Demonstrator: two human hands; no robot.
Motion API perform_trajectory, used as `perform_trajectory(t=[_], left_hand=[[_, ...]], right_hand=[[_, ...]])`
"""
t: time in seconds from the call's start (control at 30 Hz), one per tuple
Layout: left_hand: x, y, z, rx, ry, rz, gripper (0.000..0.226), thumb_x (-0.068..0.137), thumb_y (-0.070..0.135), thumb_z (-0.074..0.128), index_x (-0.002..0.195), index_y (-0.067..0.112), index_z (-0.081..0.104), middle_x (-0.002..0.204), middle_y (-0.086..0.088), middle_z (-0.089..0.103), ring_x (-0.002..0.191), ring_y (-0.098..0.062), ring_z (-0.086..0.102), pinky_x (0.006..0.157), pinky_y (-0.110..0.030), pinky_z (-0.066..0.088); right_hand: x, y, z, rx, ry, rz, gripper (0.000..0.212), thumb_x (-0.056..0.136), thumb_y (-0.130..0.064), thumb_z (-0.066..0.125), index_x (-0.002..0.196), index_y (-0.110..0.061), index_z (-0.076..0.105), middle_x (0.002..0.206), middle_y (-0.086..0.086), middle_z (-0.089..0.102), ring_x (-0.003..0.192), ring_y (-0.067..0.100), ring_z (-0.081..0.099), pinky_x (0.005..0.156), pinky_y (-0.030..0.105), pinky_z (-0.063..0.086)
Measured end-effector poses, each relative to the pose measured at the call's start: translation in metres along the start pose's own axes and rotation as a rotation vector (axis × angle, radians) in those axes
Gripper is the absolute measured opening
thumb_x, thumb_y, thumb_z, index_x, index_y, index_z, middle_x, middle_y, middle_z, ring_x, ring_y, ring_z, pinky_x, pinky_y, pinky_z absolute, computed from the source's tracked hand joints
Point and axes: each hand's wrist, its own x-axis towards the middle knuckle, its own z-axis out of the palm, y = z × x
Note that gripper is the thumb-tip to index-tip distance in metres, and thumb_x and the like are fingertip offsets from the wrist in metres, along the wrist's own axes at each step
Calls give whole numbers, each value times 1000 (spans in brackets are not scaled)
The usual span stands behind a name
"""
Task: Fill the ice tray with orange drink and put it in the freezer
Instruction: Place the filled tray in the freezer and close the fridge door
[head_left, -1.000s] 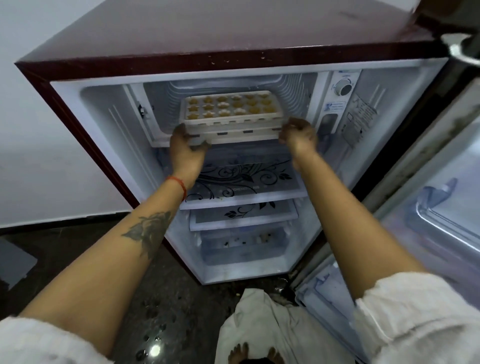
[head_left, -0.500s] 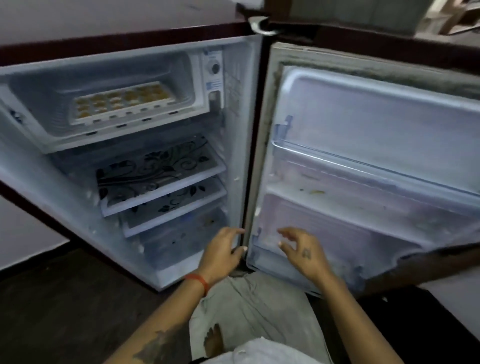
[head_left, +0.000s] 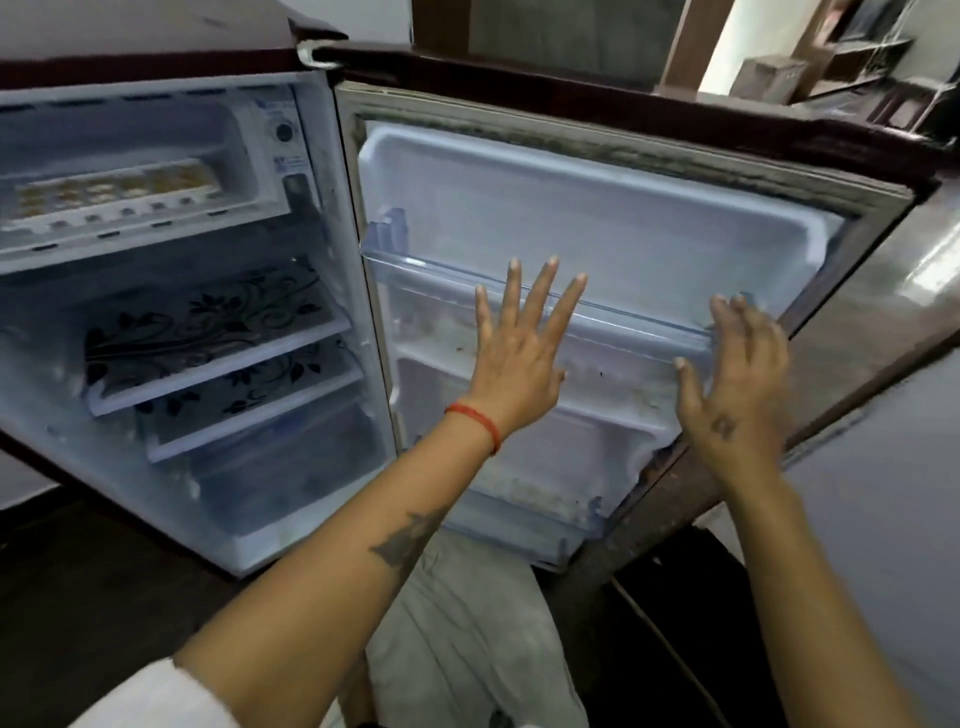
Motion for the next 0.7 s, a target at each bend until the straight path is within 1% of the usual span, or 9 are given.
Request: perform_trajectory(t=[0.07,0.1,0.23,0.33,0.4,0.5,0.6,0.67,0.7], left_hand=[[1,0,3,74,-72,-40,98,84,34,64,149,27,-9,160,-3,-8,144,-33,-18,111,-65,-7],[0,-1,4,103,-84,-45,98,84,33,63,149,27,-10,160,-2,-7,144,-32,-18,110,-64,-8],[-7,-1,-2,118,-86,-61,97,84,32,65,149,27,-7,160,-3,-1,145,-31,-15,111,-59,-9],[-18,-1,-6,62,-77,-89,96,83,30,66,150,26,-2,160,-4,0,145,-31,-15,112,-58,-7],[-31,-4,-10,23,-59,-110,93,83,28,66,150,25,2,160,-3,2,145,-30,-14,113,-58,-5],[-58,-13,-21,-70,-31,-137,89,84,25,66,150,25,6,160,0,0,146,-29,-12,116,-58,2],[-91,-23,-32,-233,6,-177,90,85,23,66,150,23,5,160,2,-6,147,-28,-5,116,-54,16],[-119,-25,-42,-410,52,-230,91,84,24,67,150,20,5,160,-1,-6,147,-21,1,115,-42,25],[-137,-22,-45,-503,55,-257,91,85,25,67,150,19,5,160,-2,-3,146,-18,4,113,-38,29]], right_hand=[[6,4,2,-52,-181,16,61,87,-14,59,142,-2,34,144,23,36,139,40,23,115,52,17],[6,5,4,-69,-223,27,62,87,-15,59,142,-2,33,143,22,37,140,38,20,116,51,15],[-4,-3,5,-78,-187,15,56,83,-12,62,135,-3,44,128,22,48,127,38,37,111,53,22],[-19,-13,-1,-122,-165,26,53,84,-15,61,135,-8,45,128,17,50,128,33,39,117,52,7],[-35,-25,-7,-139,-129,-5,51,84,-16,61,133,-7,48,126,16,53,124,33,43,118,50,3],[-64,-53,-17,-84,-80,-32,47,86,-14,61,130,-3,53,120,18,59,117,35,51,117,51,15],[-96,-86,-24,-54,18,-93,42,83,-11,63,125,-3,59,115,15,66,107,30,61,108,45,34],[-117,-115,-30,5,83,-153,42,80,-6,61,121,-3,62,115,13,67,103,27,64,103,40,35],[-128,-130,-33,34,74,-179,42,78,-4,58,120,-3,62,117,13,67,104,27,64,101,38,33]])
